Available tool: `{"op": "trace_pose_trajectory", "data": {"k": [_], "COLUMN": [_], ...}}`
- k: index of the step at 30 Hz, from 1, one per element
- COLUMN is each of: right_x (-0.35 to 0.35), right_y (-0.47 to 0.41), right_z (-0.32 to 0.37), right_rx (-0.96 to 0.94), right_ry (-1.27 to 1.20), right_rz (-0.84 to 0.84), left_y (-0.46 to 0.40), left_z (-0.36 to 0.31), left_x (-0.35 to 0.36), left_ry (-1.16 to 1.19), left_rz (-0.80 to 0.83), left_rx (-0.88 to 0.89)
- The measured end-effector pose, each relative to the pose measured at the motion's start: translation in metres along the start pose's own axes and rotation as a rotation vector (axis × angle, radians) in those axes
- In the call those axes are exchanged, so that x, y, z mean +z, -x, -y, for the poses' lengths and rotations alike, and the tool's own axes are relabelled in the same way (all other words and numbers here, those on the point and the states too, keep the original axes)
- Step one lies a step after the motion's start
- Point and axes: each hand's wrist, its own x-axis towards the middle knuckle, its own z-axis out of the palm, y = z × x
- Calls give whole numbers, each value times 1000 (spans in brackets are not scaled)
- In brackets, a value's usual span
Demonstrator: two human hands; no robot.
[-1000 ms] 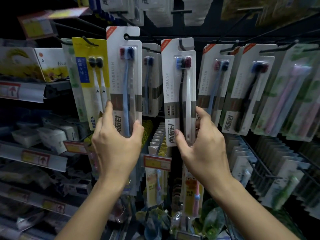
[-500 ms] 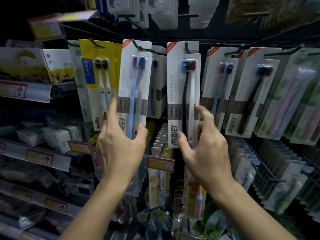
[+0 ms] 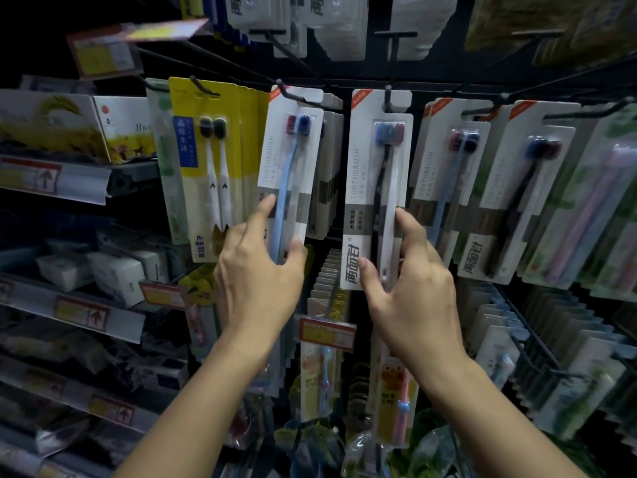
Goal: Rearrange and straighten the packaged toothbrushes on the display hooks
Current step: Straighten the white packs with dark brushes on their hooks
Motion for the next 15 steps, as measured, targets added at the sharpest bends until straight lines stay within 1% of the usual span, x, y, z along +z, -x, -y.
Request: {"op": "trace_pose_trajectory", "data": {"k": [6,8,15], "right_x": [5,7,14], "right_y": [-14,-20,-39], "right_z": [-1,-2,-2], "right_rx": [72,98,185], "right_ry": [-15,-31,28], "right_rz": [59,70,117], "left_y": [-16,-20,-34], "left_z": [2,4,5], "left_x": [16,23,43], "left_ry": [-55,-41,-24], "left_rz": [93,93,77], "left_rx": [7,9,36]}}
